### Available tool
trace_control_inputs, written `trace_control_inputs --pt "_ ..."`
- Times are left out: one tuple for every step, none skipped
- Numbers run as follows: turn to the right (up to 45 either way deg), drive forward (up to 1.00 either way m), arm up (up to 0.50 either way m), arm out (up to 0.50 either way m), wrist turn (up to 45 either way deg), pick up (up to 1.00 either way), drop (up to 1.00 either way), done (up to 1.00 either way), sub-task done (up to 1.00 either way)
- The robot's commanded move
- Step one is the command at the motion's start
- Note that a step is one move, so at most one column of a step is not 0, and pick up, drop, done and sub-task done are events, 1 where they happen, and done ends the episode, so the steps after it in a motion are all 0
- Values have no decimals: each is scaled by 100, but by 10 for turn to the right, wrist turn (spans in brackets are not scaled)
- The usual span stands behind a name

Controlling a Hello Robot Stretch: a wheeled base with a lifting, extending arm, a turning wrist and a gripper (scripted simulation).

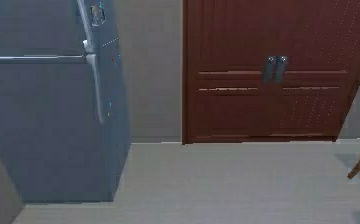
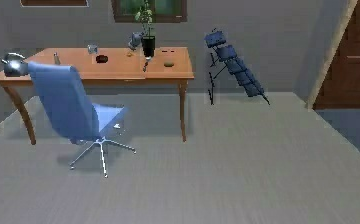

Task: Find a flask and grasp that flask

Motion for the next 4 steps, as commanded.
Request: trace_control_inputs --pt "-450 0 0 0 0 0 0 0 0" --pt "-150 0 0 0 0 0 0 0 0" --pt "0 75 0 0 0 0 0 0 0" --pt "-450 0 0 0 0 0 0 0 0"
